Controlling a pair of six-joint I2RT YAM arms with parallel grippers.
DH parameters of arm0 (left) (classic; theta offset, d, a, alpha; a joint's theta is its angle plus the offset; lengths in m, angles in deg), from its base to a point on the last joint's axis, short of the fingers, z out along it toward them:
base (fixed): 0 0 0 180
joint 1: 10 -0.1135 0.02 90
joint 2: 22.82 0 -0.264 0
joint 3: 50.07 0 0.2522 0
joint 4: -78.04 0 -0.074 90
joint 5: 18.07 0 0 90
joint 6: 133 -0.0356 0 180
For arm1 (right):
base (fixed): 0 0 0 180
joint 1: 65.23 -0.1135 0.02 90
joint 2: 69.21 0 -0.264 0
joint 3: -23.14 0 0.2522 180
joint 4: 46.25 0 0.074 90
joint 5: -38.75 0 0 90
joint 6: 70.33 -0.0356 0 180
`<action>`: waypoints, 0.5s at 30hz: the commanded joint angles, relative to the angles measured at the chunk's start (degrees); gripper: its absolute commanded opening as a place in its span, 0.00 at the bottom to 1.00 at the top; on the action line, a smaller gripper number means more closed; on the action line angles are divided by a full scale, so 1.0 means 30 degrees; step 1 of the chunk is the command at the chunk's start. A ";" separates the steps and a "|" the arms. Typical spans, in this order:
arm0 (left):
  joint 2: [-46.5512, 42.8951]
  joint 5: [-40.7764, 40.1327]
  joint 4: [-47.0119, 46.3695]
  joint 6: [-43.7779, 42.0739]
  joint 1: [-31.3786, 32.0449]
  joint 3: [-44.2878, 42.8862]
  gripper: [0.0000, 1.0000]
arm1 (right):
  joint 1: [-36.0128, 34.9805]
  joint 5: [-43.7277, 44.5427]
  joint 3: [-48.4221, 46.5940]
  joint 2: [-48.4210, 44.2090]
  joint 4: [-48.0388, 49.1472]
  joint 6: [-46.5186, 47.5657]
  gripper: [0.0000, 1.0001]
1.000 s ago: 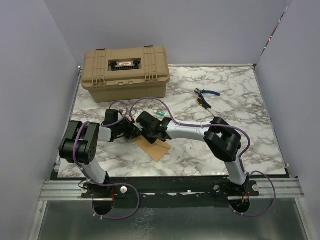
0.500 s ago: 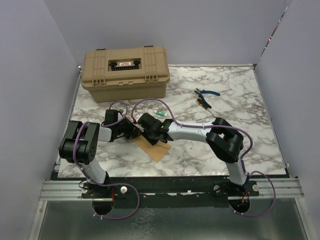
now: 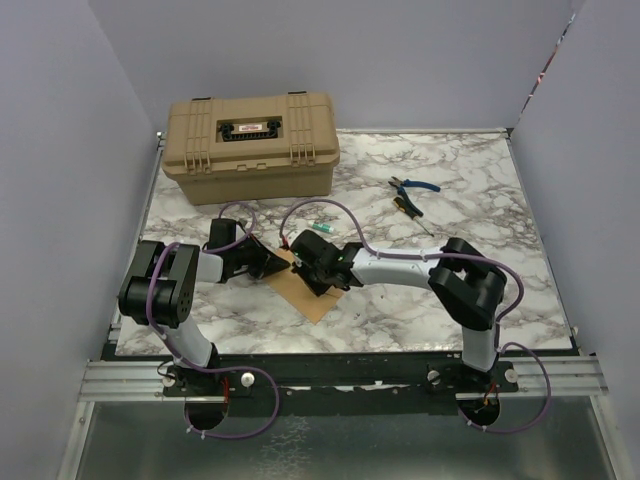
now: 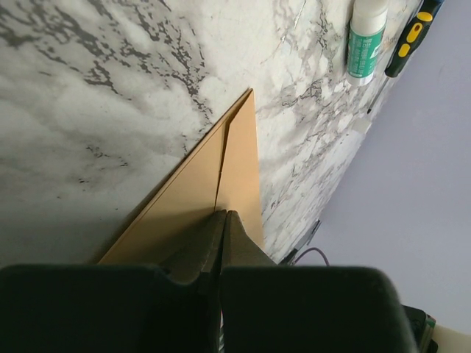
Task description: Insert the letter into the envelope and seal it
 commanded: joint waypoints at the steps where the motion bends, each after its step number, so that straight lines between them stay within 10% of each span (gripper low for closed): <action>1: 0.1395 -0.3476 0.3021 -0.1627 -0.0090 0.0522 0.00 | 0.0558 -0.0581 0.1918 0.0329 -0.3937 -0.0900 0.03; 15: -0.2850 -0.3312 0.3920 -0.3370 -0.0008 -0.1688 0.05 | 0.3668 -0.4453 -0.0737 -0.4217 -0.3473 -0.3456 0.14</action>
